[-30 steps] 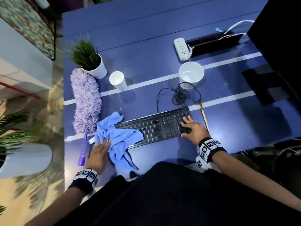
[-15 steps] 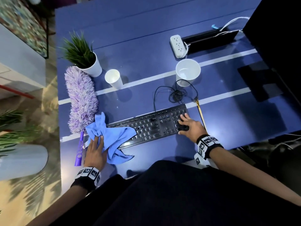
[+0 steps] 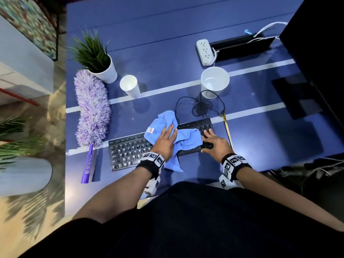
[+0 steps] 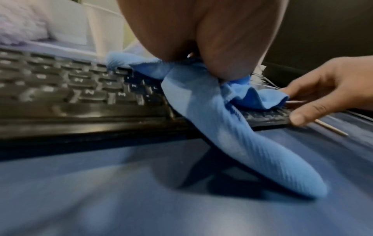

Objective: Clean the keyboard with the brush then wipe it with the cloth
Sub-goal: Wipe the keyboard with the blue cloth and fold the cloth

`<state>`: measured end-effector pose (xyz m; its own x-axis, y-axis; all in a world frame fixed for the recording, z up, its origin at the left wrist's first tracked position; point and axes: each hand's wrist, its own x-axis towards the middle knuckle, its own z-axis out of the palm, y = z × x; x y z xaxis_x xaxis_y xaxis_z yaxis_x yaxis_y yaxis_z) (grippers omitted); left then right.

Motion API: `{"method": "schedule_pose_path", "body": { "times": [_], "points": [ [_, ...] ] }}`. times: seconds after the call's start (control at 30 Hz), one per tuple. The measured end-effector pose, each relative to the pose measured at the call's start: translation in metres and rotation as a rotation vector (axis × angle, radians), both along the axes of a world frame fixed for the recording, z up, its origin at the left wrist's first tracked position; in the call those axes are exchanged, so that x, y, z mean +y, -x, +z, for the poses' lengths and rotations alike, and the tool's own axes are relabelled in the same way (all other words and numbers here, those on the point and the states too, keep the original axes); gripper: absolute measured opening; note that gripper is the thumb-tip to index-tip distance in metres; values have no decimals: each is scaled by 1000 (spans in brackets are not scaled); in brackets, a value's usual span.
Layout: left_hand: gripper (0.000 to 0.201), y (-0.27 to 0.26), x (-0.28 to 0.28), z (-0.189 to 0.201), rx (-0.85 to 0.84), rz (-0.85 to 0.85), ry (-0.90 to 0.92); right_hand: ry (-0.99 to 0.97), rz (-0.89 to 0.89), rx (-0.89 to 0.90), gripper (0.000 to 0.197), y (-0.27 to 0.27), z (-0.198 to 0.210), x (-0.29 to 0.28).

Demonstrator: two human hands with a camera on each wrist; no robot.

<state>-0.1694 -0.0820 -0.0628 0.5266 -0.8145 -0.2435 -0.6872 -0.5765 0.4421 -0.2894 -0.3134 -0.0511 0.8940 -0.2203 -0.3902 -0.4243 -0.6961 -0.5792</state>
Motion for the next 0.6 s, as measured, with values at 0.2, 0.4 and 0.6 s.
{"method": "schedule_pose_path", "body": {
  "times": [0.2,0.4,0.6],
  "points": [
    [65,-35,63,6,-19,206,-161,-10,9,2,58,0,5,-3],
    [70,-18,213,8,-13,201,-144,28,18,13,57,-1,11,-1],
    [85,15,235,-1,-23,213,-88,18,0,-29,56,0,7,1]
  ]
}}
